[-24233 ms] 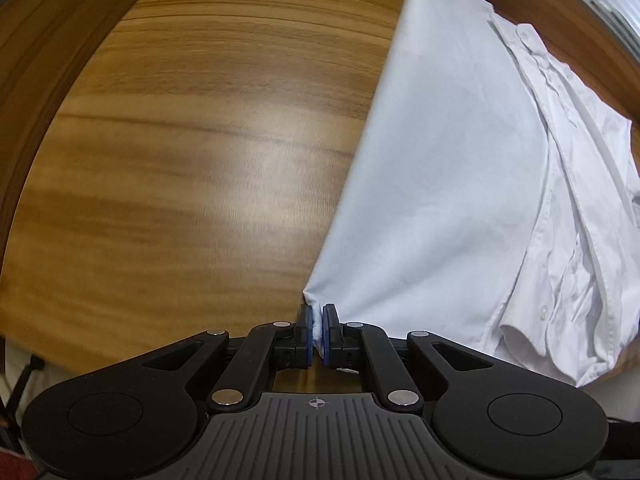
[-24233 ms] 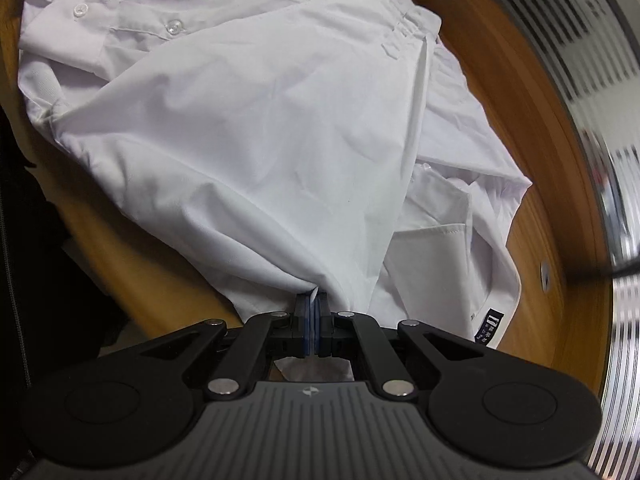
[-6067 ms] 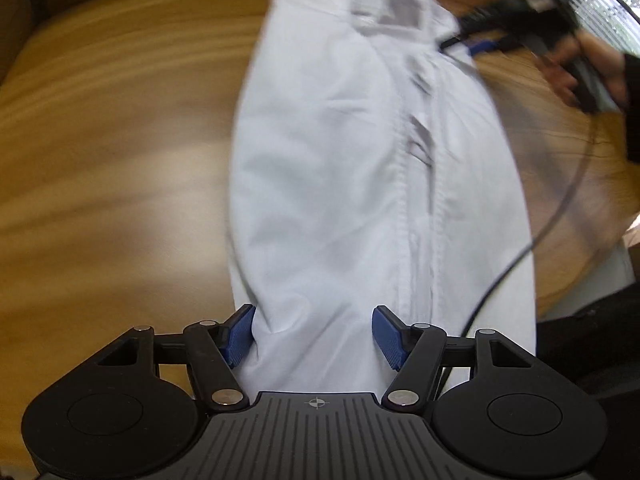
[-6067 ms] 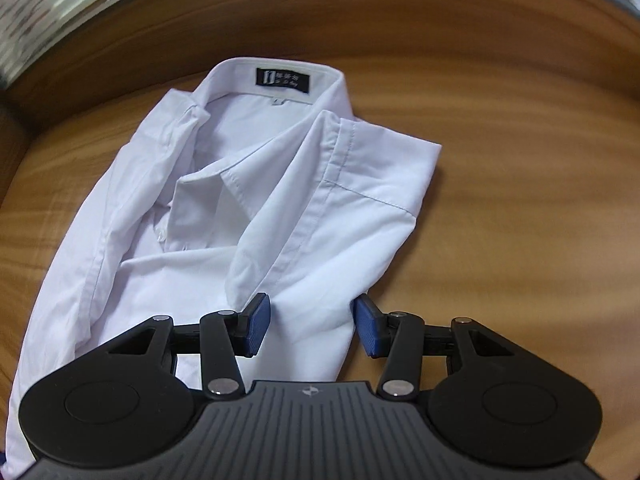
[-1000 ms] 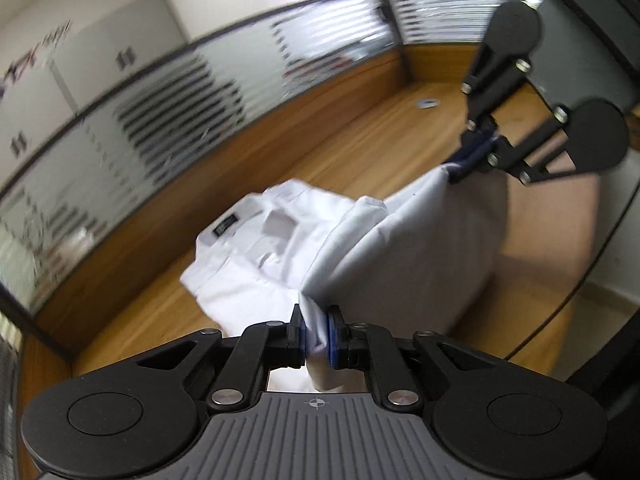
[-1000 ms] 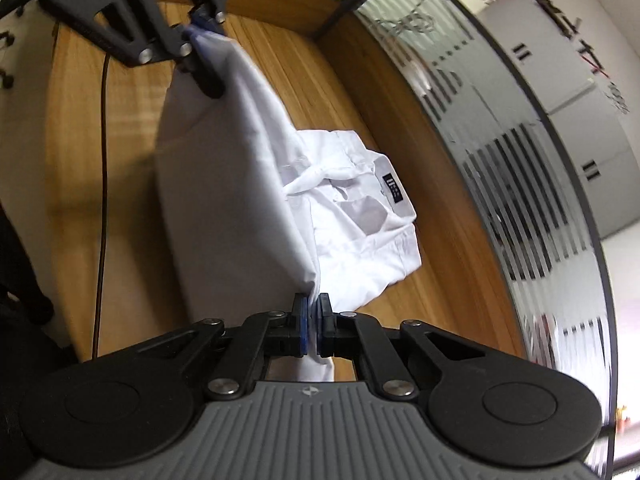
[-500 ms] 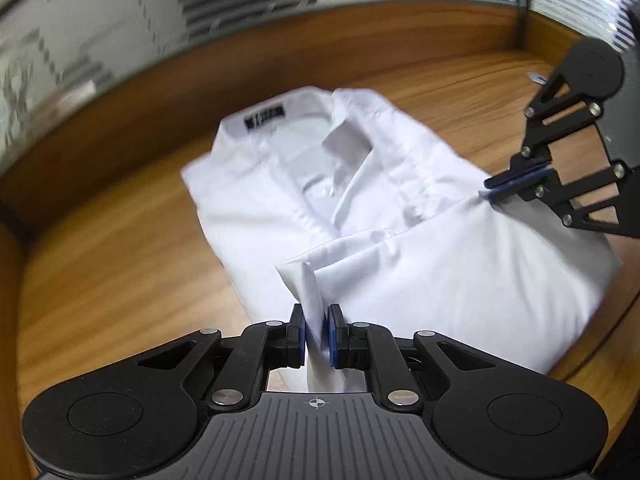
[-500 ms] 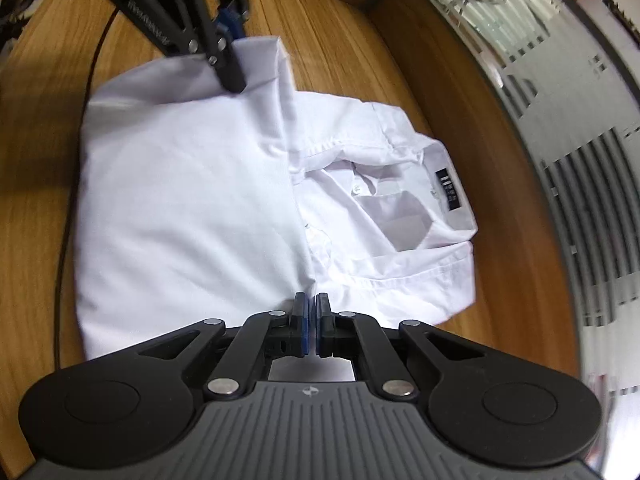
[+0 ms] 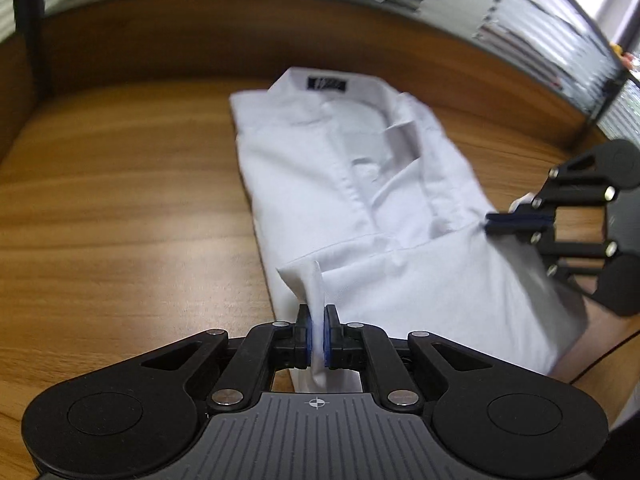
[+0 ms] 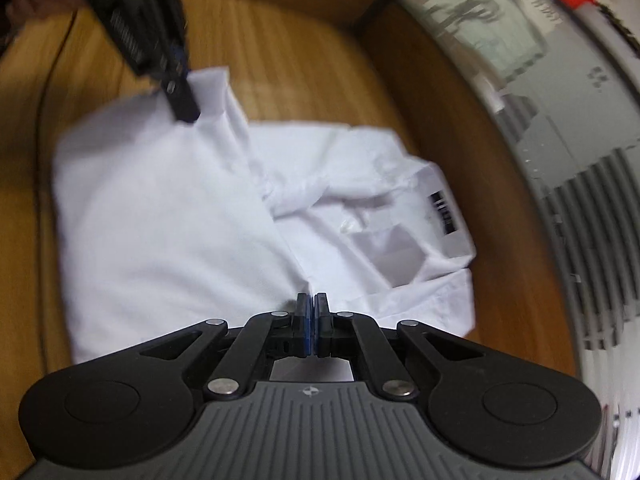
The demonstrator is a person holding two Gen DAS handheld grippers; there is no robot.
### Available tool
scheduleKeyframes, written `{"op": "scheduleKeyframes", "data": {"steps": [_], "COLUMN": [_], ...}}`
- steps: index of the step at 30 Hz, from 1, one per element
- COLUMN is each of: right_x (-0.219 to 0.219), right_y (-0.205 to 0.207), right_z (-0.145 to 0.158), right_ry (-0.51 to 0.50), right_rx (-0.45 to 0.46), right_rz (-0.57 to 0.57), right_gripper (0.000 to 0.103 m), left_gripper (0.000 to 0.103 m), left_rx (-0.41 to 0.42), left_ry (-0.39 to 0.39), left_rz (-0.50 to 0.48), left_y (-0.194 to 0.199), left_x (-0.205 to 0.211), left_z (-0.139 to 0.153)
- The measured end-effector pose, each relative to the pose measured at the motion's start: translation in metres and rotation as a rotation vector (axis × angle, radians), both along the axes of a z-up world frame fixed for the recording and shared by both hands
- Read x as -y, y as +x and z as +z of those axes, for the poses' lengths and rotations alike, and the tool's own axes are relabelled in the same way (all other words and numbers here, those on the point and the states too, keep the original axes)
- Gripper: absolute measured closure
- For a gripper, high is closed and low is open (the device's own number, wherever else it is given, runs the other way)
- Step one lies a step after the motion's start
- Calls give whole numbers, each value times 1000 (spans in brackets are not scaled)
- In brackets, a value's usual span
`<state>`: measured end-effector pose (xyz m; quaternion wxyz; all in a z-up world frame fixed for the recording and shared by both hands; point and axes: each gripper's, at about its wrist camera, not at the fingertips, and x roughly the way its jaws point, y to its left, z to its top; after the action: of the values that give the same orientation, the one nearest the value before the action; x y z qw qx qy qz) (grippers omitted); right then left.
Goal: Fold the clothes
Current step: 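Lay the shirt fold down with both grippers and open the right gripper, then open the left gripper and pull both grippers back from the shirt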
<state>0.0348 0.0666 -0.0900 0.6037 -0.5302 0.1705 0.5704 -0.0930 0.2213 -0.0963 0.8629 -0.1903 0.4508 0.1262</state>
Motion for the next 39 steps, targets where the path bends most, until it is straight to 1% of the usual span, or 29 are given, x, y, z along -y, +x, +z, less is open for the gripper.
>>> {"op": "scheduleKeyframes", "data": {"steps": [4,7,9,11,12,14,16,18,19,21,24,27,31,34,36,39], "right_x": [-5,1,6,16,22,35,51,66,72,81,88,91,92,93,93,92], "right_y": [11,7,10,15,17,22,25,24,21,13,-2,-14,-16,-9,-7,-8], "right_z": [-32,-35,-27,-9,1,23,43,55,59,63,51,24,-9,-25,-31,-23], "right_ry": [-50,-41,-24,8,29,72,107,132,138,142,118,87,65,66,73,59], "right_rx": [-51,-45,-41,-52,-58,-82,-133,-194,-223,-264,-306,-321,-342,-395,-418,-406], "right_rz": [-15,-19,-41,-90,-117,-175,-235,-276,-289,-298,-298,-312,-363,-414,-429,-415], "right_gripper": [102,101,96,82,79,77,76,76,76,76,76,76,76,76,76,75], "left_gripper": [86,81,81,81,80,78,74,73,73,73,73,73,73,73,73,73], "left_rx": [-15,-11,5,38,55,84,107,136,142,128,57,5,-2,-3,8,10], "left_ry": [21,29,26,36,55,105,162,197,209,198,177,174,143,104,81,80], "left_rz": [-22,-28,-18,-11,-14,-24,-41,-62,-79,-138,-199,-206,-178,-154,-135,-130], "left_y": [8,10,8,6,4,-3,-7,-11,-11,-7,-1,3,9,15,17,18], "left_x": [2,2,-1,-5,-4,1,11,22,28,39,52,53,44,37,31,30], "left_z": [-11,-9,-1,13,21,39,52,58,59,53,32,9,-3,-13,-16,-6]}}
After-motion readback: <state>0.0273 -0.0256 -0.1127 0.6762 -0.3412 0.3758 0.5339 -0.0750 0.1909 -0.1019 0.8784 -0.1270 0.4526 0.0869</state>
